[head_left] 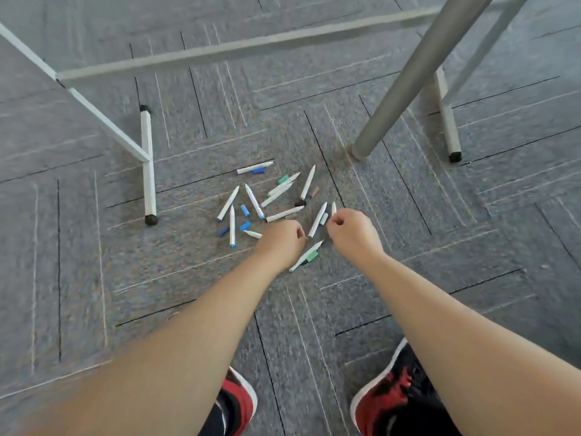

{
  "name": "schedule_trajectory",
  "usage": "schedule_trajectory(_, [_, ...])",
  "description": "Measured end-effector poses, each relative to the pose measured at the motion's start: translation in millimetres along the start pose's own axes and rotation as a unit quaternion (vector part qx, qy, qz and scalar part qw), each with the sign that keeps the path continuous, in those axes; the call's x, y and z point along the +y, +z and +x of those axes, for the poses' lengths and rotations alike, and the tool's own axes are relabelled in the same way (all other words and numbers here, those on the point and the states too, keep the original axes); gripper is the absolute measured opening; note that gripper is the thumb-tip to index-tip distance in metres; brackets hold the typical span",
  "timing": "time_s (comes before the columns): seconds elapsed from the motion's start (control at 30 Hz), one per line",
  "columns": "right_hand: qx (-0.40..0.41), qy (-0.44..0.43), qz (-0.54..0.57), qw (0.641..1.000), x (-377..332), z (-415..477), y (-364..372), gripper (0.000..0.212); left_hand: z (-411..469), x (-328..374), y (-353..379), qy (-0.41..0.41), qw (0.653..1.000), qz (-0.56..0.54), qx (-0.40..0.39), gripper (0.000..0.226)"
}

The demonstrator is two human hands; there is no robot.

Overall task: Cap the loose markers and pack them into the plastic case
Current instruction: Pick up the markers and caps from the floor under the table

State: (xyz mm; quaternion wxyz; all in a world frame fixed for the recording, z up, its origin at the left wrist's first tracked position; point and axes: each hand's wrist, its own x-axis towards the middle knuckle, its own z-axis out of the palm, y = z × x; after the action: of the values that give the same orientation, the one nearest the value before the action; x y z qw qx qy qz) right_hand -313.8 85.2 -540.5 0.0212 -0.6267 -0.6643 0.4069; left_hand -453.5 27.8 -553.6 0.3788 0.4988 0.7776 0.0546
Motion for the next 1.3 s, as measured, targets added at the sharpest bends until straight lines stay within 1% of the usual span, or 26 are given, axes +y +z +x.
schedule_trajectory(0.1, [-0.025,0.012,-0.016,0.999,19,31,27,0.022,33,-12,30,-0.032,0.998,0.036,-0.033,0.02])
schedule_trajectory(0.17, [-0.038,0.02,-0.023,0.999,27,45,37,0.021,49,-14,46,-0.04,0.995,0.071,-0.051,0.018])
schedule_trajectory(0.27, [-0.049,0.03,-0.037,0.998,36,63,45,0.019,66,-13,64,-0.018,0.99,0.13,-0.06,0.015])
schedule_trajectory(0.4, [-0.048,0.036,-0.08,0.995,41,82,49,0.02,81,-8,78,-0.006,0.974,0.213,-0.077,0.03])
schedule_trajectory(0.5, [-0.041,0.056,-0.114,0.991,44,96,50,0.019,86,-5,84,-0.006,0.966,0.248,-0.075,0.033])
schedule_trajectory(0.57, [-0.032,0.067,-0.132,0.989,46,104,51,0.018,88,-6,87,-0.01,0.967,0.245,-0.067,0.032])
schedule_trajectory(0.67, [-0.023,0.077,-0.144,0.986,45,113,55,0.016,87,-8,88,-0.03,0.979,0.197,-0.046,0.026])
schedule_trajectory(0.8, [-0.013,0.081,-0.162,0.983,43,121,56,0.011,91,-10,80,-0.061,0.994,0.094,0.014,0.005])
schedule_trajectory(0.87, [-0.006,0.082,-0.173,0.982,44,126,56,0.009,98,-9,75,-0.067,0.995,0.06,0.031,0.011])
schedule_trajectory(0.97, [-0.01,0.092,-0.202,0.975,44,132,54,0.011,113,-7,71,-0.058,0.997,0.024,0.038,0.008])
schedule_trajectory(1.07, [-0.025,0.097,-0.228,0.968,43,138,56,0.01,128,-6,73,-0.062,0.996,0.043,0.038,0.009])
schedule_trajectory(1.13, [-0.03,0.103,-0.242,0.964,44,142,57,0.013,135,-3,76,-0.068,0.995,0.066,0.029,0.003])
schedule_trajectory(1.23, [-0.03,0.112,-0.243,0.963,43,145,58,0.025,142,2,79,-0.073,0.99,0.118,0.011,0.014])
schedule_trajectory(1.3, [-0.034,0.115,-0.241,0.963,44,147,57,0.022,145,5,79,-0.08,0.988,0.129,0.003,0.017])
